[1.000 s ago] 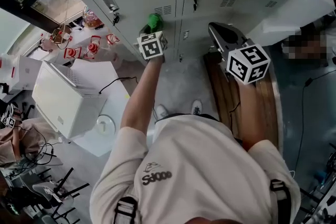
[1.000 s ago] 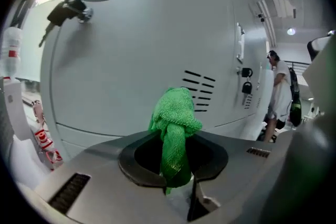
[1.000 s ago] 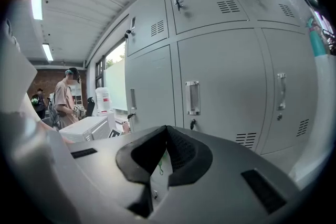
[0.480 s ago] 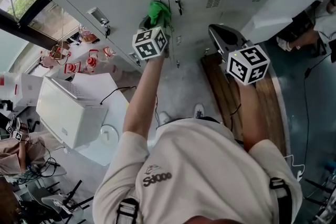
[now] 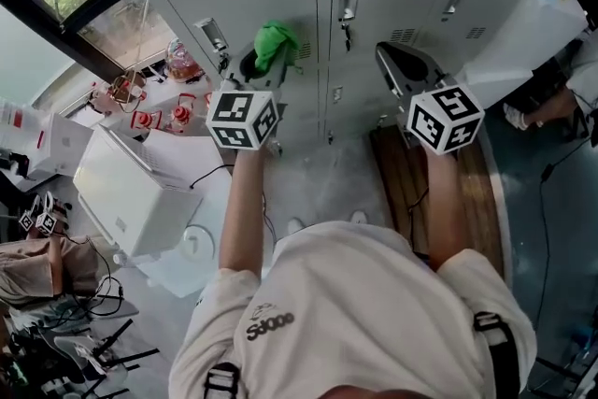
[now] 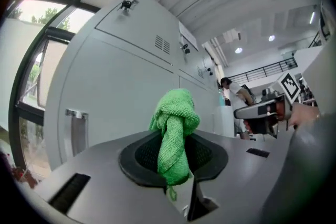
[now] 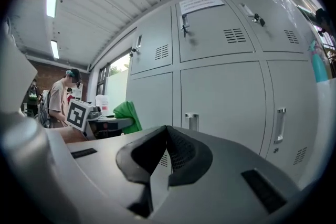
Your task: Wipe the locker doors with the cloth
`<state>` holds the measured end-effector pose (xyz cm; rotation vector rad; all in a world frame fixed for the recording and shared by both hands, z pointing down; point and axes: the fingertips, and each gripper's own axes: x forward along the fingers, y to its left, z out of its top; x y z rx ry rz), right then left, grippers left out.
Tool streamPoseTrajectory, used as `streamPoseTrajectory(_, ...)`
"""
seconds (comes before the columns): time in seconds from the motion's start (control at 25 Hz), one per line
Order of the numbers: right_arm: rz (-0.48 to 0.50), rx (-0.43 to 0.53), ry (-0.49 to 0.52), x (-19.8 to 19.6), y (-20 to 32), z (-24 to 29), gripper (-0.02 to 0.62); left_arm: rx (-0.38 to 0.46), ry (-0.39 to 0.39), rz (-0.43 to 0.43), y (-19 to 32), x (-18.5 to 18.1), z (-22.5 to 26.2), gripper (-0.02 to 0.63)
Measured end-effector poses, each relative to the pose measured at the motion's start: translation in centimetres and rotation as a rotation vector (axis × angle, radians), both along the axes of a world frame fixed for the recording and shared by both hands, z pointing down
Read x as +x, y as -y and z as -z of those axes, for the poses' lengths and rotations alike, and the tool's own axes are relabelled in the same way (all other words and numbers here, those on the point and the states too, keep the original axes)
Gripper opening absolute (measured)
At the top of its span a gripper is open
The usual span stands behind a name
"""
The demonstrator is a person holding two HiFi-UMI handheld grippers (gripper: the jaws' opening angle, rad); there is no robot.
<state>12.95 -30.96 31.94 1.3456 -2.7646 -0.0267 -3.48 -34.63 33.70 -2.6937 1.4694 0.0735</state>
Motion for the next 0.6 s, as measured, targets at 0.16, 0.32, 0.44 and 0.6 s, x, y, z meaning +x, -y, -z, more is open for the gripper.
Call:
streamPoseTrajectory(0.16, 0.012, 0.056, -0.034, -1.5, 0.2, 1.3, 0.009, 0.021, 0.043, 0.013, -2.7, -2.6, 0.8, 0.086)
streamPoseTrajectory(0.32, 0.037, 0.091, -0.051, -3.2, 0.2, 2.1, 0.009, 0.049, 0.043, 0.023, -4.7, -4.4, 2.0, 0.086)
streamPoseTrajectory(0.44, 0.057, 0.110, -0.065, -4.4, 0.1, 2.4, 0.009, 0.075, 0.046, 0.042, -5.9, -5.7, 2.9, 0.086)
streamPoseTrajectory(0.6, 0.076, 0.143, -0.081, -5.6, -0.3, 3.3, 0.009, 0.101, 0.090, 0.068, -7.1, -6.5, 3.9, 0.086)
